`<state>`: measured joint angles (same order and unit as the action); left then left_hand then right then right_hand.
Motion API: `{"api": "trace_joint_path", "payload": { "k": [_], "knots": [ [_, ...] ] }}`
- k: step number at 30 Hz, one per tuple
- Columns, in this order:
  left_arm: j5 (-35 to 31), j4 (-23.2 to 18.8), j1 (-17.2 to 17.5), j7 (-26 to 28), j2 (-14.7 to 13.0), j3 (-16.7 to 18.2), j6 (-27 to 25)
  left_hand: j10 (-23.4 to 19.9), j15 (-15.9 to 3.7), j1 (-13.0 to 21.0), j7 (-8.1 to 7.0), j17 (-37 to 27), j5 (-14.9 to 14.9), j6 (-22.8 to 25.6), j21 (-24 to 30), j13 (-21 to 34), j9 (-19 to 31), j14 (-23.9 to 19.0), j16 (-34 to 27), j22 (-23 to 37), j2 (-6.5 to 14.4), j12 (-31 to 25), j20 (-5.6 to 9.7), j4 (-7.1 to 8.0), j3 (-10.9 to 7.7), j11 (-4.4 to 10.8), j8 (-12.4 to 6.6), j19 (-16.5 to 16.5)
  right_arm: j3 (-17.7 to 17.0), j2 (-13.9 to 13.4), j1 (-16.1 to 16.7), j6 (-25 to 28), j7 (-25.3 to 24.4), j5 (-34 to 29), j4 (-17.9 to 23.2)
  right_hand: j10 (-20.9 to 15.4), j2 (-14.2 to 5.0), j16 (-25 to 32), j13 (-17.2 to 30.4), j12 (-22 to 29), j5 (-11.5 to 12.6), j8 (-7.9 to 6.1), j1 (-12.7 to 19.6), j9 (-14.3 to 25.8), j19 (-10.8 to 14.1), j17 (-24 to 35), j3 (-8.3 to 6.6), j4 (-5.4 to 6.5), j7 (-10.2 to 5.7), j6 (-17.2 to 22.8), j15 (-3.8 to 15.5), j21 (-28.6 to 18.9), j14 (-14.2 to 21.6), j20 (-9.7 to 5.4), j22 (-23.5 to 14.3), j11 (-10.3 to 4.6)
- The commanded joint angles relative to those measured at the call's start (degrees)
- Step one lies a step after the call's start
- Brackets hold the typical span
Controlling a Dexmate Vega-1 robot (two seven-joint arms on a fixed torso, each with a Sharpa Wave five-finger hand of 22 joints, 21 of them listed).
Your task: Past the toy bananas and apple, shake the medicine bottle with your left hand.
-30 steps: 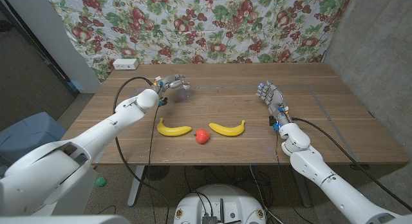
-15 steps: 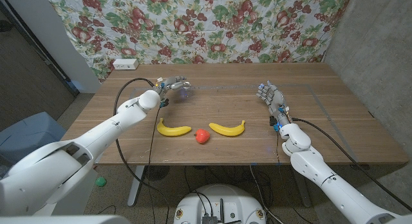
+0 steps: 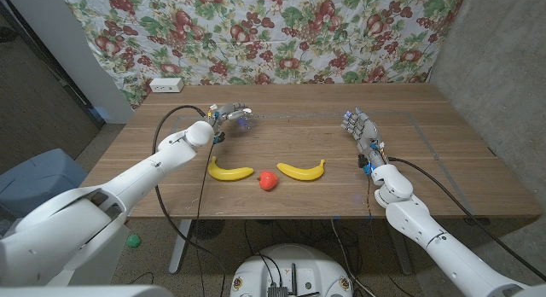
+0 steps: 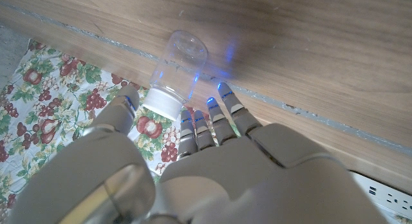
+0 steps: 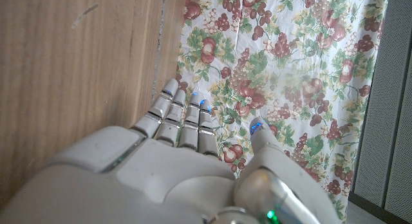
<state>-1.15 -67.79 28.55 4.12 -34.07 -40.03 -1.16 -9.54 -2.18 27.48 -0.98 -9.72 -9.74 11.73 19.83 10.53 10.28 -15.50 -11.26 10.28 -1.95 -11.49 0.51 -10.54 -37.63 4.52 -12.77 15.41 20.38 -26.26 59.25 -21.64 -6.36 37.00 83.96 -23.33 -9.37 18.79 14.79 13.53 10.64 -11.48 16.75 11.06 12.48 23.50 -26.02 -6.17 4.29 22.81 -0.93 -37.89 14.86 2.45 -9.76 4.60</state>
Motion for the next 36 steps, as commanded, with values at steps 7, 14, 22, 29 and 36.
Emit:
{"api": "trace_joint_path", "payload": {
  "k": [7,14,22,29,36],
  "knots": [
    [-1.27,0.89,-0.94,0.43,0.69,-1.13,0.34,-1.59,-3.04,2.33,-0.10,-0.29,-0.16,1.59,0.19,0.15,0.16,-1.60,-0.40,0.10,0.34,-0.48,0.31,-0.05,0.41,0.27,-0.62,1.56,-0.34,-0.06,0.85,-0.45,-0.47,0.00,0.36,-0.55,0.11,0.34,0.14,0.47,0.26,-0.36,-0.25,0.15,0.59,0.25,0.05,-0.31,0.00,0.67,-0.10,0.39,0.45,-0.08,-0.15,-0.01],
    [-1.82,0.60,-0.87,1.00,0.79,-1.34,0.01,-4.20,-3.67,5.88,0.03,-0.27,-0.21,3.82,0.43,0.15,0.11,-4.01,-0.68,0.13,1.68,-0.89,0.82,-0.12,0.31,0.58,-0.88,3.77,-0.40,-0.01,0.99,-0.51,-0.67,-0.02,0.49,-0.60,0.07,0.39,0.20,0.49,0.25,-0.34,-0.30,0.15,0.66,0.27,0.06,-0.28,-0.02,0.67,-0.01,0.56,0.48,-0.08,-0.15,0.00],
    [-2.50,-0.03,-0.73,1.97,0.84,-1.44,-1.40,-6.84,-4.44,10.67,0.43,-0.34,-0.18,6.15,1.21,0.14,0.16,-7.36,-1.10,0.31,4.15,-1.07,1.14,-0.10,0.29,0.10,-0.69,7.17,-0.38,-0.18,1.18,-0.26,-1.22,-0.45,0.87,-0.59,0.03,0.40,0.27,0.49,0.24,-0.33,-0.36,0.16,0.72,0.28,0.06,-0.24,-0.04,0.67,-0.01,0.75,0.46,-0.10,-0.16,0.00],
    [-2.62,0.65,-0.90,2.84,1.43,-1.45,-1.32,-13.59,-7.34,16.49,1.41,-0.69,-0.26,10.46,4.20,0.14,0.30,-15.65,-3.08,0.92,6.65,-2.19,2.17,-0.14,1.98,1.32,-0.52,14.42,-0.37,-0.12,1.18,-0.16,-1.67,-0.70,1.03,-0.62,-0.01,0.42,0.31,0.49,0.24,-0.34,-0.40,0.17,0.76,0.30,0.06,-0.21,-0.03,0.72,0.00,0.89,0.45,-0.13,-0.17,0.00],
    [-2.86,1.95,-1.17,4.27,2.10,-1.47,-0.27,-19.92,-8.96,19.90,1.78,-0.43,-0.54,16.31,6.66,0.19,0.44,-21.34,-3.73,1.47,10.30,-3.29,3.44,0.26,0.89,2.28,-1.31,18.14,-0.32,-0.03,0.99,-0.12,-1.80,-0.85,0.88,-0.61,-0.03,0.44,0.35,0.48,0.23,-0.33,-0.44,0.17,0.79,0.30,0.05,-0.19,-0.01,0.73,0.00,1.03,0.45,-0.12,-0.17,0.00]
  ]
}}
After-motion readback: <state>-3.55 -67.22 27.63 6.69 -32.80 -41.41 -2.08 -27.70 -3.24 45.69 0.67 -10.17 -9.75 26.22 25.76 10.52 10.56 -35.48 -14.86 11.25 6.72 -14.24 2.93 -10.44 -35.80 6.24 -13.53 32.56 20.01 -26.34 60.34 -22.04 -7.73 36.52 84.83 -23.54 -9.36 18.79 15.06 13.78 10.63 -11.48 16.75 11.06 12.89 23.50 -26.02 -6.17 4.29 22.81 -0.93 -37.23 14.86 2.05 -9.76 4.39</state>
